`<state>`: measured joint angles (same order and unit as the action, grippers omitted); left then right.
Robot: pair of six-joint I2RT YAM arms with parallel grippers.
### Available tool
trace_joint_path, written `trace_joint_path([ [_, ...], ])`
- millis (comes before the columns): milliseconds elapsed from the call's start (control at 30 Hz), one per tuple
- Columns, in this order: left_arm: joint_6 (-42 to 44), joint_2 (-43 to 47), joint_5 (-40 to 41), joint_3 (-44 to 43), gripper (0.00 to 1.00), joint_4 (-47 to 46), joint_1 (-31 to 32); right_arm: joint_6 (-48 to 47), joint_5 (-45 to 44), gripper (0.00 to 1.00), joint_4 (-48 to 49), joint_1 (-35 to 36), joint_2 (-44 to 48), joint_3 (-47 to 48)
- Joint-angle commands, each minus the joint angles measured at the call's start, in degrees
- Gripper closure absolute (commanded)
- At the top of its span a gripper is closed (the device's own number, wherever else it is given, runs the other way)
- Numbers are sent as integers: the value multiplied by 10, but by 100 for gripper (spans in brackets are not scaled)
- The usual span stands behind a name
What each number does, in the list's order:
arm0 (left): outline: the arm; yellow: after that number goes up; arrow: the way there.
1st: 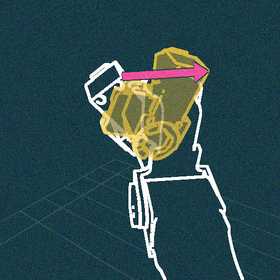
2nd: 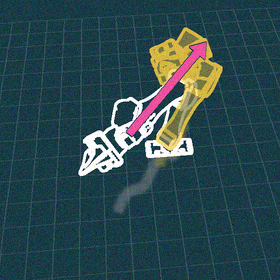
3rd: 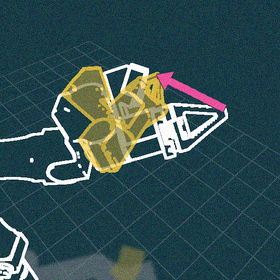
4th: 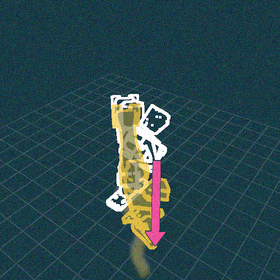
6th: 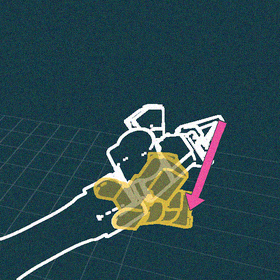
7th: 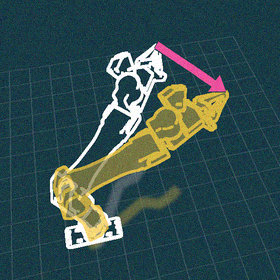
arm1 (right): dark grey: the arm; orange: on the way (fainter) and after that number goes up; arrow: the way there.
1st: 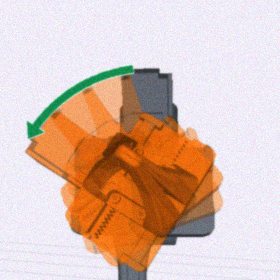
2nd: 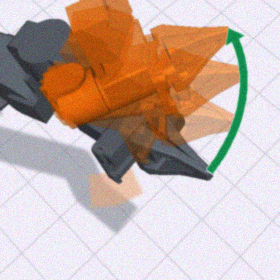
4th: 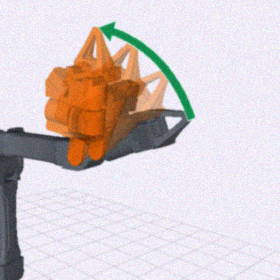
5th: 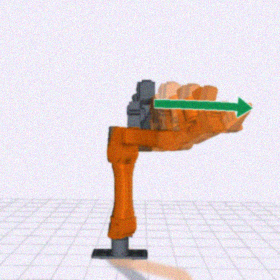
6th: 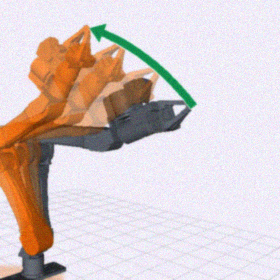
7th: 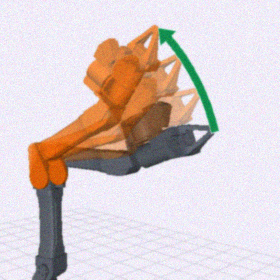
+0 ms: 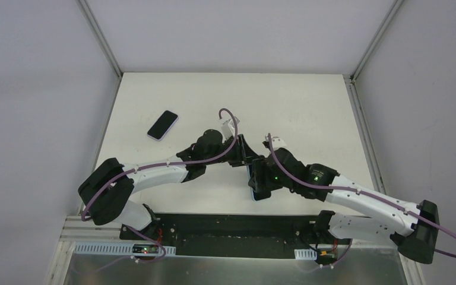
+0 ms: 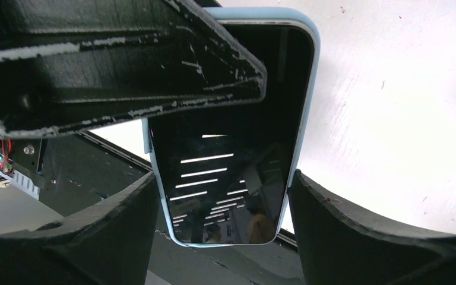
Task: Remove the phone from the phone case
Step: Pick up the phone at the center of the board.
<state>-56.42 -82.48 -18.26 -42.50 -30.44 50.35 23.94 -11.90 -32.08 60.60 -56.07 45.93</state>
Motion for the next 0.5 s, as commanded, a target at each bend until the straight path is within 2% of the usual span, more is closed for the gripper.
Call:
trace_joint_path([
  [0, -9, 10, -19, 1, 66, -34, 9, 5, -10, 100, 42, 4, 21, 11],
  [133, -10, 8, -24, 0, 66, -34, 8, 3, -14, 100, 42, 3, 24, 10],
  [267, -12, 4, -29, -1, 81, -34, 9, 2, -17, 100, 43, 3, 23, 12],
  [367, -12, 1, -31, 0, 86, -34, 9, 1, -18, 100, 45, 3, 22, 12],
  [467, -12, 0, -32, 1, 95, -35, 9, 0, -18, 100, 46, 3, 23, 13],
])
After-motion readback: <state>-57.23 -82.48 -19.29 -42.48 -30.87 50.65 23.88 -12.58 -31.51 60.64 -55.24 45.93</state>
